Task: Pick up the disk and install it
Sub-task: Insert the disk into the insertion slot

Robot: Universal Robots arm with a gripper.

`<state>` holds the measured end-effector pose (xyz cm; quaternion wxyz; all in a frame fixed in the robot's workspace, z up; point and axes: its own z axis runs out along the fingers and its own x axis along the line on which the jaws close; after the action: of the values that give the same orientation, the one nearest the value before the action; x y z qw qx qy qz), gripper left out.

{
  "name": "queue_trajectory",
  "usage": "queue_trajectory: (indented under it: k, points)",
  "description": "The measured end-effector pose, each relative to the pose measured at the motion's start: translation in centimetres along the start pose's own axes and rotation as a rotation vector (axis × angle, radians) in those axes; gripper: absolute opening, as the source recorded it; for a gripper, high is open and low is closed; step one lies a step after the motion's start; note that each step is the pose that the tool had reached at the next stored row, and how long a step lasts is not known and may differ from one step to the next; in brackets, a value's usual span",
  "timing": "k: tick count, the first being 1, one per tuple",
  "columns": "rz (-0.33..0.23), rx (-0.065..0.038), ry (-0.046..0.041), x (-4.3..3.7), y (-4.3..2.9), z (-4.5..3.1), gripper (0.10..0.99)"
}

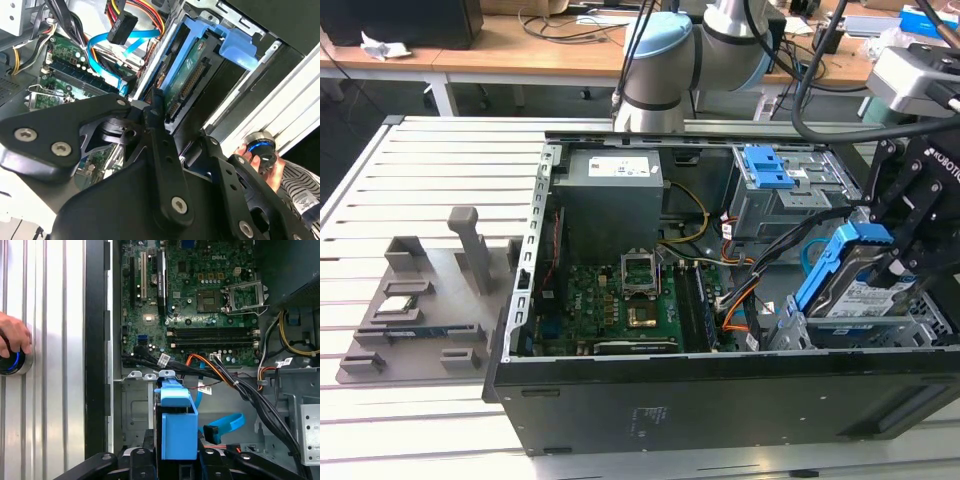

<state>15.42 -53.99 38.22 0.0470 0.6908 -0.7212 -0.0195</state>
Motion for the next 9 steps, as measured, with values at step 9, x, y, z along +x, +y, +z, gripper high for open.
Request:
queue_trajectory:
  k: [9]
  points:
    - [0.000,0.000,0.0002,-0.01,0.00,0.13,0.169]
